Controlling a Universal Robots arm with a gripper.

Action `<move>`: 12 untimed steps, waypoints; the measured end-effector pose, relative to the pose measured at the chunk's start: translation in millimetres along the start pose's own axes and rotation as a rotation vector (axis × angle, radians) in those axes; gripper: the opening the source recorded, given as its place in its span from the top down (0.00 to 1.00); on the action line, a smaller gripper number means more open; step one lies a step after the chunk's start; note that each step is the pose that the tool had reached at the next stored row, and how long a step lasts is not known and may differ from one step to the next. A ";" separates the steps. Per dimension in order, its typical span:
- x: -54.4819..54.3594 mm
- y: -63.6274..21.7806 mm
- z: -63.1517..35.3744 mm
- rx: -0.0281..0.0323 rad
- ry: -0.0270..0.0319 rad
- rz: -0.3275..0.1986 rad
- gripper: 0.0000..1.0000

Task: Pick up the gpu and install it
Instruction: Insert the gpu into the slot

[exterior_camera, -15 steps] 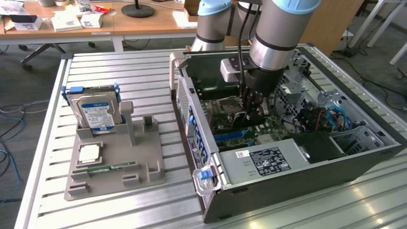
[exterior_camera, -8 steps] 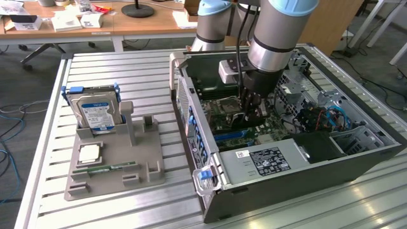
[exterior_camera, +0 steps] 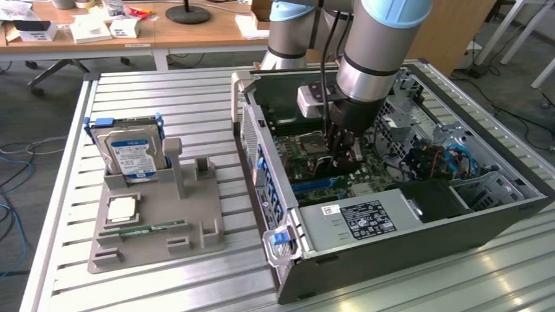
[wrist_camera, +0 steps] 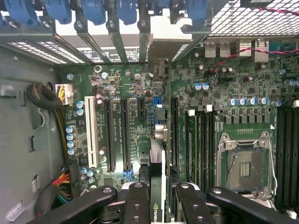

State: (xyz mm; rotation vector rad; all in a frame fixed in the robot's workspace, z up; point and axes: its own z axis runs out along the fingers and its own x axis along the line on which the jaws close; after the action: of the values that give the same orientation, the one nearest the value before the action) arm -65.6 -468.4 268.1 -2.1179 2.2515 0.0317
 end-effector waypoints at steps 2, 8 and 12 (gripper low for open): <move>0.1 0.2 0.7 -0.0001 0.0002 0.000 0.74; 0.3 4.5 0.8 0.0000 0.0000 0.000 0.74; 0.3 4.5 0.7 0.0000 0.0000 0.000 0.74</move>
State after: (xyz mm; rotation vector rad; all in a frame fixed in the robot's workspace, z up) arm -70.1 -468.4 267.2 -2.1180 2.2515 0.0317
